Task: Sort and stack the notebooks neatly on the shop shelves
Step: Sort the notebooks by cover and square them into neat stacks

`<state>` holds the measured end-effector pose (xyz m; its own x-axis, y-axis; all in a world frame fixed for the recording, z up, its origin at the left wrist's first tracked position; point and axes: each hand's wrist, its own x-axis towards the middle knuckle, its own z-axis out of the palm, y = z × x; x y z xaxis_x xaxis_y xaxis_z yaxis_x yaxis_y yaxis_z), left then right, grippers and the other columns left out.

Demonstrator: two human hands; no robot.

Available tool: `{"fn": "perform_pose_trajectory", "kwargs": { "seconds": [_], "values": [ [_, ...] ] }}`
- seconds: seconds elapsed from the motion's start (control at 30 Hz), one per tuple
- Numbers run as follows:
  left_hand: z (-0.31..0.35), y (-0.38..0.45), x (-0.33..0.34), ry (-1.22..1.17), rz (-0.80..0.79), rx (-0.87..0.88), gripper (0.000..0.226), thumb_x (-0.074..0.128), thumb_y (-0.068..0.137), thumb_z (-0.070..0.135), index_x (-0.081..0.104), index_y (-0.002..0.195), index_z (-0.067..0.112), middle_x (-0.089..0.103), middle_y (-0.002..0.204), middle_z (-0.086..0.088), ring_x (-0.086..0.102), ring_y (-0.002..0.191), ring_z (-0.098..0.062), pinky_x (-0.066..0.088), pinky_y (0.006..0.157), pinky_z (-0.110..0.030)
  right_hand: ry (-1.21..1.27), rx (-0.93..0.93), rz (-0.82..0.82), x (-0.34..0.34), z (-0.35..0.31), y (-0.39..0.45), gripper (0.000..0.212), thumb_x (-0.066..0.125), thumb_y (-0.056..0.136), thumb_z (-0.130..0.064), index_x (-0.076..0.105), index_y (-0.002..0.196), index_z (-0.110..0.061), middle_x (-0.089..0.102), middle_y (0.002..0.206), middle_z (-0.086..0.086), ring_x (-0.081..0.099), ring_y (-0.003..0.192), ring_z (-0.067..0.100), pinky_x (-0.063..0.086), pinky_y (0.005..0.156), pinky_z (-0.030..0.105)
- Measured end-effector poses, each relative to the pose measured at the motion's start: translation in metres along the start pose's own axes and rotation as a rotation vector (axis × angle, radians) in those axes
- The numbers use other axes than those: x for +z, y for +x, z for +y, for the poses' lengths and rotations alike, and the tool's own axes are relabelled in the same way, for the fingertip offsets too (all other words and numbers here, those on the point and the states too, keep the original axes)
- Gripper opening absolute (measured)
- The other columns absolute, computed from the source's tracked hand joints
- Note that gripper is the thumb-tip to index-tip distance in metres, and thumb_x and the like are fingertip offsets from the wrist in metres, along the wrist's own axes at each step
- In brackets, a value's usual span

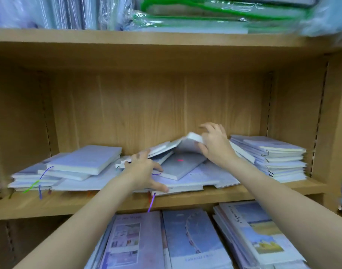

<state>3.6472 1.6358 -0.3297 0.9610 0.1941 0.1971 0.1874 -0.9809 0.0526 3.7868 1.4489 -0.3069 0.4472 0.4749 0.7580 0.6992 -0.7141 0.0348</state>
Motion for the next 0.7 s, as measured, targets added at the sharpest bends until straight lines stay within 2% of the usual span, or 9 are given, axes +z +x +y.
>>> {"fn": "perform_pose_trajectory", "kwargs": {
  "seconds": [0.1, 0.17, 0.23, 0.3, 0.37, 0.43, 0.5, 0.6, 0.7],
  "values": [
    [0.009, 0.002, 0.000, -0.001, -0.016, -0.050, 0.069, 0.072, 0.062, 0.063, 0.054, 0.123, 0.035, 0.006, 0.153, -0.011, 0.011, 0.136, -0.038, 0.023, 0.110, -0.053, 0.215, 0.114, 0.095, -0.027, -0.014, 0.018, 0.033, 0.053, 0.093, -0.026, 0.061, 0.110, 0.001, 0.057, 0.122, 0.013, 0.051, 0.112, 0.033, 0.040, 0.092, 0.040],
    [0.008, 0.001, -0.004, 0.003, -0.031, -0.070, 0.069, 0.072, 0.061, 0.064, 0.054, 0.121, 0.035, 0.006, 0.153, -0.011, 0.012, 0.136, -0.039, 0.022, 0.109, -0.054, 0.244, 0.154, 0.121, -0.041, -0.018, 0.020, 0.032, 0.052, 0.093, -0.030, 0.061, 0.110, -0.004, 0.058, 0.116, 0.010, 0.055, 0.104, 0.033, 0.044, 0.083, 0.041],
    [0.006, -0.001, -0.006, -0.006, -0.043, -0.084, 0.068, 0.072, 0.061, 0.064, 0.055, 0.119, 0.034, 0.014, 0.149, -0.011, 0.016, 0.133, -0.038, 0.022, 0.109, -0.053, 0.277, 0.158, 0.184, -0.063, -0.018, 0.017, 0.030, 0.053, 0.093, -0.030, 0.063, 0.107, -0.006, 0.059, 0.112, 0.009, 0.056, 0.099, 0.031, 0.044, 0.081, 0.040],
    [0.007, 0.000, -0.007, -0.023, -0.039, -0.087, 0.068, 0.072, 0.060, 0.065, 0.056, 0.117, 0.033, 0.025, 0.138, -0.009, 0.022, 0.128, -0.038, 0.025, 0.107, -0.054, 0.319, 0.183, 0.252, -0.089, -0.017, 0.016, 0.028, 0.056, 0.091, -0.029, 0.064, 0.099, -0.003, 0.060, 0.102, 0.010, 0.055, 0.092, 0.027, 0.043, 0.077, 0.037],
    [0.010, -0.001, -0.009, -0.013, -0.047, -0.099, 0.068, 0.073, 0.060, 0.064, 0.055, 0.119, 0.033, 0.026, 0.132, -0.008, 0.023, 0.128, -0.039, 0.025, 0.106, -0.056, 0.369, 0.278, 0.291, -0.113, -0.012, 0.015, 0.028, 0.057, 0.090, -0.027, 0.061, 0.083, 0.000, 0.056, 0.085, 0.008, 0.051, 0.081, 0.025, 0.036, 0.068, 0.034],
    [0.014, -0.003, -0.009, 0.009, -0.052, -0.093, 0.067, 0.072, 0.064, 0.061, 0.052, 0.122, 0.034, 0.024, 0.136, -0.012, 0.020, 0.131, -0.042, 0.023, 0.106, -0.058, 0.371, 0.385, 0.307, -0.126, -0.001, 0.011, 0.037, 0.056, 0.090, -0.025, 0.045, 0.060, -0.008, 0.043, 0.065, 0.003, 0.042, 0.064, 0.020, 0.022, 0.056, 0.031],
    [0.018, -0.005, -0.011, 0.011, -0.017, -0.054, 0.063, 0.070, 0.069, 0.058, 0.050, 0.124, 0.036, 0.027, 0.137, -0.012, 0.020, 0.133, -0.039, 0.021, 0.108, -0.055, 0.386, 0.521, 0.330, -0.130, 0.013, 0.004, 0.047, 0.056, 0.090, -0.023, 0.029, 0.053, -0.015, 0.029, 0.056, 0.000, 0.031, 0.053, 0.019, 0.018, 0.048, 0.031],
    [0.022, -0.001, -0.016, -0.092, 0.140, 0.084, 0.058, 0.064, 0.077, 0.055, 0.047, 0.129, 0.036, 0.035, 0.124, -0.005, 0.031, 0.128, -0.029, 0.026, 0.106, -0.044, 0.498, 0.730, 0.465, -0.127, 0.033, -0.004, 0.040, 0.055, 0.090, -0.022, 0.038, 0.056, -0.010, 0.036, 0.059, 0.005, 0.035, 0.062, 0.024, 0.024, 0.049, 0.031],
    [0.032, 0.010, -0.017, -0.076, 0.361, 0.231, 0.058, 0.056, 0.088, 0.037, 0.034, 0.141, 0.028, 0.030, 0.143, -0.002, 0.034, 0.130, -0.022, 0.030, 0.102, -0.037, 0.612, 0.856, 0.687, -0.133, 0.048, 0.000, 0.022, 0.051, 0.093, -0.023, 0.050, 0.076, -0.010, 0.049, 0.089, 0.007, 0.043, 0.075, 0.023, 0.035, 0.065, 0.028]
  ]
}}
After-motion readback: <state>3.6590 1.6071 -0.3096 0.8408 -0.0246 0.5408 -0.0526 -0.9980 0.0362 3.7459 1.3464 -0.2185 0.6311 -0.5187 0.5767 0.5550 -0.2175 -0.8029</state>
